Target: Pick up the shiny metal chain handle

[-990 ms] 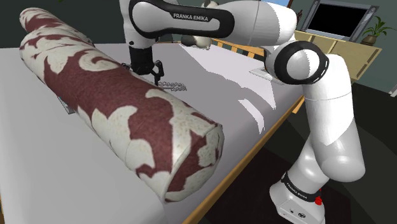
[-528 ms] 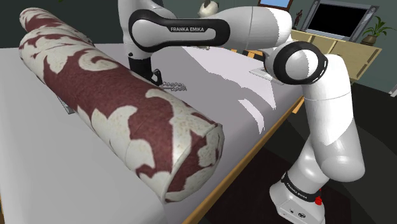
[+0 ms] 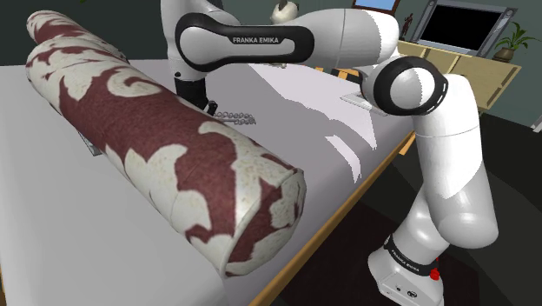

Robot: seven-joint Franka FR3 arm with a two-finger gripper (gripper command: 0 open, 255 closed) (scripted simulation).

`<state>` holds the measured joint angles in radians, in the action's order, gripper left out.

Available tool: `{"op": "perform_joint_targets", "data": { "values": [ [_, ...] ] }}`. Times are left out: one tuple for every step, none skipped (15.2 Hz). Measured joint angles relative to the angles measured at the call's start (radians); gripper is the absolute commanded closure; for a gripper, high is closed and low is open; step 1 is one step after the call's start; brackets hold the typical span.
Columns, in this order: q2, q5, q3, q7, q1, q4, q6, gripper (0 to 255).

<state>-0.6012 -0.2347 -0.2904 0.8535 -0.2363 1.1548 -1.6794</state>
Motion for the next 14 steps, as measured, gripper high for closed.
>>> {"op": "perform_joint_targets", "data": {
  "values": [
    [0.002,0.0,0.0,0.001,0.0,0.003,-0.002,255],
    [0.004,0.0,0.0,0.002,0.001,0.007,-0.004,255],
    [0.001,0.0,0.0,0.0,0.001,0.002,-0.001,255],
    [-0.003,0.0,0.0,-0.002,0.0,-0.008,0.008,255],
    [-0.006,0.0,0.001,-0.004,-0.001,-0.022,0.02,255],
    [-0.003,0.0,0.001,-0.006,-0.001,-0.029,0.031,255],
    [-0.01,0.0,0.001,-0.007,-0.005,-0.052,0.047,255],
    [-0.009,0.0,0.001,-0.01,-0.006,-0.064,0.061,255],
    [-0.016,-0.001,0.002,-0.011,-0.009,-0.086,0.075,255],
    [-0.023,-0.002,0.002,-0.013,-0.013,-0.111,0.092,255],
    [-0.026,-0.003,0.002,-0.015,-0.016,-0.132,0.11,255],
    [-0.027,-0.003,0.002,-0.015,-0.019,-0.148,0.125,255],
    [-0.029,-0.003,0.002,-0.017,-0.021,-0.163,0.138,255],
    [-0.038,-0.004,0.004,-0.02,-0.024,-0.19,0.156,255]
  ]
}}
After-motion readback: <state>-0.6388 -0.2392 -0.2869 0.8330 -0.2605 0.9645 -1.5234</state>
